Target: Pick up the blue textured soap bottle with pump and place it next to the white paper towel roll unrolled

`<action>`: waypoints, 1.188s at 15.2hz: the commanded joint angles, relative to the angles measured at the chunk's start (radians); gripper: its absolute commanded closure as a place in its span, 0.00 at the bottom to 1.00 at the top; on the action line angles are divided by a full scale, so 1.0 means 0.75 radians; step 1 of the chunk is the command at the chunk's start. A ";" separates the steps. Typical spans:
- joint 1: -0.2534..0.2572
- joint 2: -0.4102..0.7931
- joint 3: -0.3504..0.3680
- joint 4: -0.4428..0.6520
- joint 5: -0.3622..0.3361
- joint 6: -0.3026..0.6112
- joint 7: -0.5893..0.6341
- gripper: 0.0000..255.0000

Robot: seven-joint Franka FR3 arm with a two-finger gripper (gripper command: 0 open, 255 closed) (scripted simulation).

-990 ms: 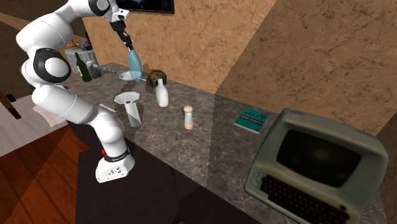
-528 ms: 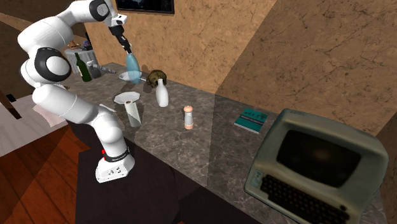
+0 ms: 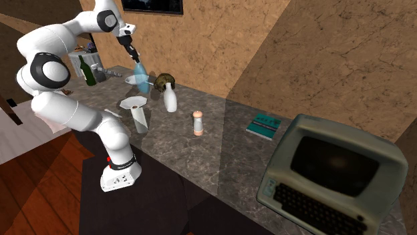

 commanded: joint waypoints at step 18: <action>0.057 -0.097 0.055 -0.399 0.081 0.308 -0.026 1.00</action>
